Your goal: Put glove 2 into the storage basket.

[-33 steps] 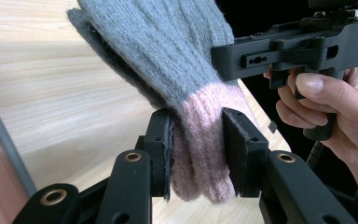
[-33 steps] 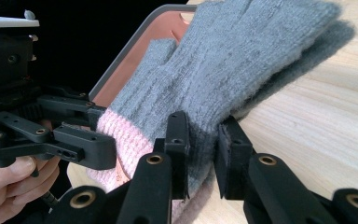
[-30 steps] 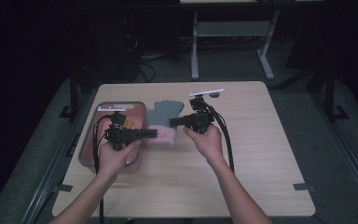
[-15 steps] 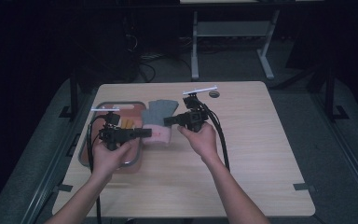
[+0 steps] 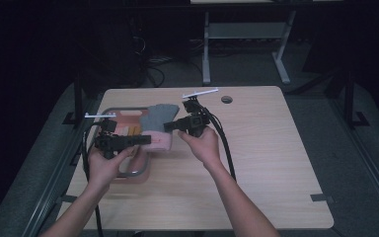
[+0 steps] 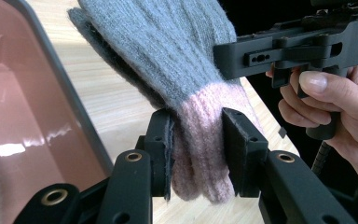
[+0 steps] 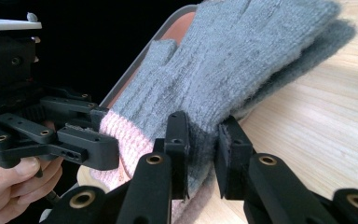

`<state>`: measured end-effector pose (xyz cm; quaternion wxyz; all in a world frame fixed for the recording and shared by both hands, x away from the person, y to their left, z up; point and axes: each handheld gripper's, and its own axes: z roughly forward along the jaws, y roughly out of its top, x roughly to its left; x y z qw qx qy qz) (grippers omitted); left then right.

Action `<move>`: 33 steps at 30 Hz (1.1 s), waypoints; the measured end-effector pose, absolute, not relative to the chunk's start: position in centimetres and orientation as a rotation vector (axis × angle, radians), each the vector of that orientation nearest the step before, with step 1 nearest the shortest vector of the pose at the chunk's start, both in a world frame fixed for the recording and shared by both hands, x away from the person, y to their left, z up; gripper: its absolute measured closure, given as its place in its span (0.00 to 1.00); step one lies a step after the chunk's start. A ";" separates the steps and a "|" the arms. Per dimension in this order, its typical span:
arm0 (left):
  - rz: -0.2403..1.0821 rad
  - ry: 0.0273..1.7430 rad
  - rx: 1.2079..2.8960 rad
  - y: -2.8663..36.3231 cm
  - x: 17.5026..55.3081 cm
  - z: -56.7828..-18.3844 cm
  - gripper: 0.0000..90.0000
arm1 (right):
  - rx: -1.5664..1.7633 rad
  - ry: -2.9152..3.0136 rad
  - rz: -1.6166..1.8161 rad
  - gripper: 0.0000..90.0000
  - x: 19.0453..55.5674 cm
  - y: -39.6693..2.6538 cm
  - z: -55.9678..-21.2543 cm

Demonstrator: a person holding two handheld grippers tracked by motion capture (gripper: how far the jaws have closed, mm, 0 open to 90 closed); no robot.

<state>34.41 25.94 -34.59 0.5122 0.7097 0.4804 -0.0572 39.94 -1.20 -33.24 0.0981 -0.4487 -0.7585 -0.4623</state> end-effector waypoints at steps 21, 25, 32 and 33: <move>-0.099 1.208 1.671 29.6 33.9 -35.1 0.72 | -1.269 -2.243 -1.357 0.85 41.0 2.9 -33.7; -0.095 1.226 1.662 30.2 33.9 -35.2 0.72 | -1.256 -2.234 -1.363 0.85 41.2 3.6 -33.8; -0.084 1.240 1.668 31.2 33.8 -35.4 0.72 | -1.248 -2.221 -1.360 0.85 41.5 4.7 -34.3; -0.083 1.245 1.664 31.3 33.8 -35.5 0.72 | -1.250 -2.219 -1.354 0.85 41.5 4.9 -34.4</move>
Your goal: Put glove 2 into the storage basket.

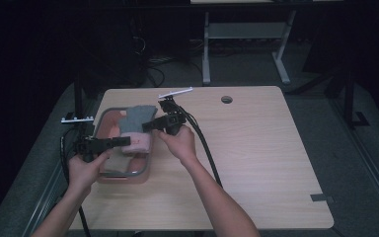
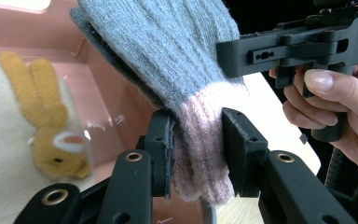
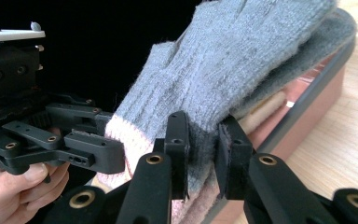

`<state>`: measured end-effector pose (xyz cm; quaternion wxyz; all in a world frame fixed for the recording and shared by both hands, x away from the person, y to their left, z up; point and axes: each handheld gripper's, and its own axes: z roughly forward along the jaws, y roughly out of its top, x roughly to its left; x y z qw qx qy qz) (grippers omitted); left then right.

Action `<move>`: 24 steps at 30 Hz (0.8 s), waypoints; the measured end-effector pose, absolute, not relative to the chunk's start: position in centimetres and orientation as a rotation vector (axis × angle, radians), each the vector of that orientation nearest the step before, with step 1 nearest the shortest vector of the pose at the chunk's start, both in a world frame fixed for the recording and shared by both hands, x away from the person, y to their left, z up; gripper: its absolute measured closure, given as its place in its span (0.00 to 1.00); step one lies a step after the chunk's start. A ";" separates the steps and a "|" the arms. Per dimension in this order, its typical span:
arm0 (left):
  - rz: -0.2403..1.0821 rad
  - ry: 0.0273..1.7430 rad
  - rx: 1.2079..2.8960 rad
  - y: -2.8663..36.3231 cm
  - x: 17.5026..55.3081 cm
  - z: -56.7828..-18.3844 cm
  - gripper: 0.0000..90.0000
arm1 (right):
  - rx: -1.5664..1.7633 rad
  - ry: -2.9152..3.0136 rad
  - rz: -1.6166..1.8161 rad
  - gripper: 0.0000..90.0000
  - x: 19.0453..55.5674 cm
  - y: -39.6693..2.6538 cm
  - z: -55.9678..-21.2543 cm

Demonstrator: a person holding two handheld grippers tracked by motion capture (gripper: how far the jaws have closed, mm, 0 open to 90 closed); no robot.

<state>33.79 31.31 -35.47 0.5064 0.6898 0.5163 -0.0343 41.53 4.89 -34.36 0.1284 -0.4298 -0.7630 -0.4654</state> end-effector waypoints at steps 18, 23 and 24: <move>-0.070 1.289 1.648 34.1 33.3 -35.9 0.73 | -1.183 -2.215 -1.341 0.85 42.1 7.9 -34.8; -0.061 1.308 1.658 34.7 33.4 -36.3 0.73 | -1.180 -2.203 -1.329 0.85 42.3 8.6 -35.4; -0.060 1.313 1.659 34.8 33.4 -36.4 0.73 | -1.182 -2.198 -1.328 0.85 42.4 8.8 -35.6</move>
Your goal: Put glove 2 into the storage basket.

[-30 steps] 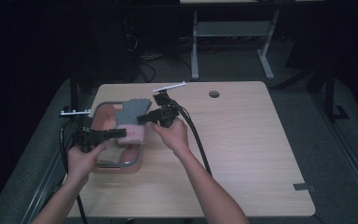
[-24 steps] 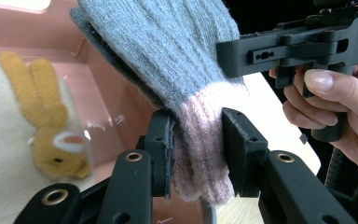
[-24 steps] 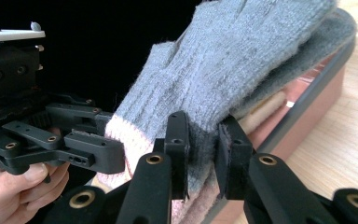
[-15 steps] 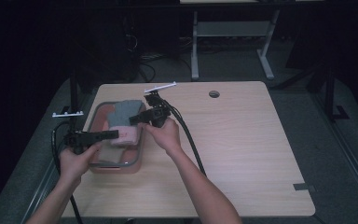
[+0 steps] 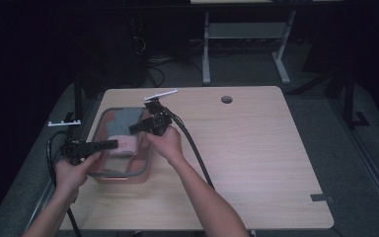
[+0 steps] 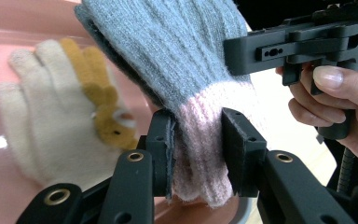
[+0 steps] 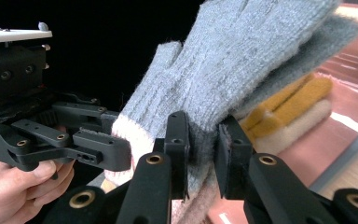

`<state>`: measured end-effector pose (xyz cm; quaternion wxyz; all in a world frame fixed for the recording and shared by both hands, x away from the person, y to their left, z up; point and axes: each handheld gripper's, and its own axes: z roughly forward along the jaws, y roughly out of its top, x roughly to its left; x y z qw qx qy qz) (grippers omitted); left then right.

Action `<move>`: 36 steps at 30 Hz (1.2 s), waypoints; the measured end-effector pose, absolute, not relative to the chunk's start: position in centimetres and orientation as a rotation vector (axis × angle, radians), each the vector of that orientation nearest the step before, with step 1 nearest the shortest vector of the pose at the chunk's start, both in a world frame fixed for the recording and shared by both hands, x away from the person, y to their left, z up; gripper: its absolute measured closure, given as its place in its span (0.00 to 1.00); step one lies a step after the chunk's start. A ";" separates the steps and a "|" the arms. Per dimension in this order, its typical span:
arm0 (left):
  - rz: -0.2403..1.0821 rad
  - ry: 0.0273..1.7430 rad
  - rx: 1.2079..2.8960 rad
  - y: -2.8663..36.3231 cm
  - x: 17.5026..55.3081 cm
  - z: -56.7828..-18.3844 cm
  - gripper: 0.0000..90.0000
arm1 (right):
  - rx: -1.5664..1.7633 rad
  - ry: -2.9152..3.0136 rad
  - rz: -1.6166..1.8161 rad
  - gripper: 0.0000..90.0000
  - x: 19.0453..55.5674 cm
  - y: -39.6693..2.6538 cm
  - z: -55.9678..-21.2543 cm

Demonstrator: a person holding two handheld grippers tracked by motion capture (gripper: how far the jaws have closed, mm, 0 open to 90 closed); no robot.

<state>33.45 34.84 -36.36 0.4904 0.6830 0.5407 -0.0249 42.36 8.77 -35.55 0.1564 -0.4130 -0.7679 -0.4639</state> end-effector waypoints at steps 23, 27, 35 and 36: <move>-0.029 1.444 1.764 36.6 34.0 -38.2 0.74 | -1.176 -2.212 -1.217 0.85 43.2 12.1 -38.7; 0.017 1.470 1.838 36.4 34.1 -38.7 0.74 | -1.179 -2.222 -1.189 0.84 43.3 12.5 -39.2; 0.047 1.494 1.886 35.9 34.2 -39.5 0.75 | -1.199 -2.286 -1.121 0.82 43.4 13.1 -39.7; 0.053 1.495 1.896 35.8 34.2 -39.5 0.75 | -1.201 -2.295 -1.118 0.80 43.4 13.1 -39.7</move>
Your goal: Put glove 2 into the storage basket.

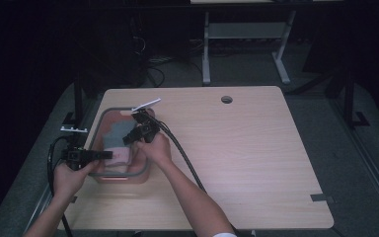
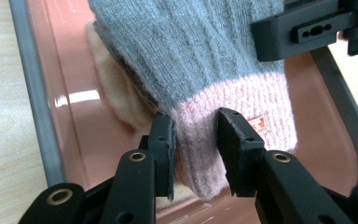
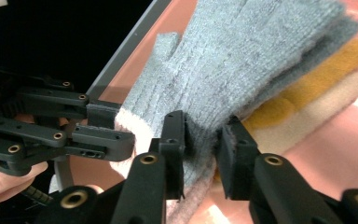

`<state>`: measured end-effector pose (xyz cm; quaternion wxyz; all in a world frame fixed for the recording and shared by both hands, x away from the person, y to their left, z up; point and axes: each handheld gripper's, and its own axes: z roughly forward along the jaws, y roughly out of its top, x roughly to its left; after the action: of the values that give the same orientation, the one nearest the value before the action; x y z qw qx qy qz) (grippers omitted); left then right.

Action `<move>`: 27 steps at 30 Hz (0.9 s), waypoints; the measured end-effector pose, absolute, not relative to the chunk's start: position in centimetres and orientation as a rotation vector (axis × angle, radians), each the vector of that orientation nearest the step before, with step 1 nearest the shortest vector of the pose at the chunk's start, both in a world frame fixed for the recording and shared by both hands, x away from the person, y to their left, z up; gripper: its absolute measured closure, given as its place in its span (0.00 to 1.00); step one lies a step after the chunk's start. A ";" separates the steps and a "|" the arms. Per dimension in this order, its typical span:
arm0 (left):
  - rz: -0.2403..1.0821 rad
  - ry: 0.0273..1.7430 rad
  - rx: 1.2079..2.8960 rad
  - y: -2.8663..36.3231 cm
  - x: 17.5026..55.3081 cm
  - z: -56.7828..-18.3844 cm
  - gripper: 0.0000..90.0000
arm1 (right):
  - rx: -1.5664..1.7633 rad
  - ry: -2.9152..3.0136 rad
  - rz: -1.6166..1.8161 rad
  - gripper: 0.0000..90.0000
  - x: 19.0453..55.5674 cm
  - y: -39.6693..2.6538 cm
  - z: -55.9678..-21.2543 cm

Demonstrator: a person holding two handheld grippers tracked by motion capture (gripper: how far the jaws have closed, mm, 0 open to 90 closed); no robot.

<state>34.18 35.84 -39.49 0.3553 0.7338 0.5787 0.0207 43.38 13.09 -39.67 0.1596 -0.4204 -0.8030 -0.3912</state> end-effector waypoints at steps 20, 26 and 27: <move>0.091 1.499 1.854 36.0 34.2 -38.7 0.57 | -1.218 -2.325 -1.142 0.63 43.7 11.4 -38.5; 0.112 1.484 1.827 35.9 34.2 -37.8 0.56 | -1.229 -2.315 -1.169 0.62 43.6 10.4 -37.9; 0.116 1.478 1.833 36.0 34.2 -37.6 0.55 | -1.229 -2.317 -1.172 0.62 43.6 10.3 -37.8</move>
<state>34.18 35.97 -37.63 0.3821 0.7184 0.5794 0.0455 43.60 10.28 -37.80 0.1340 -0.4238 -0.7994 -0.4042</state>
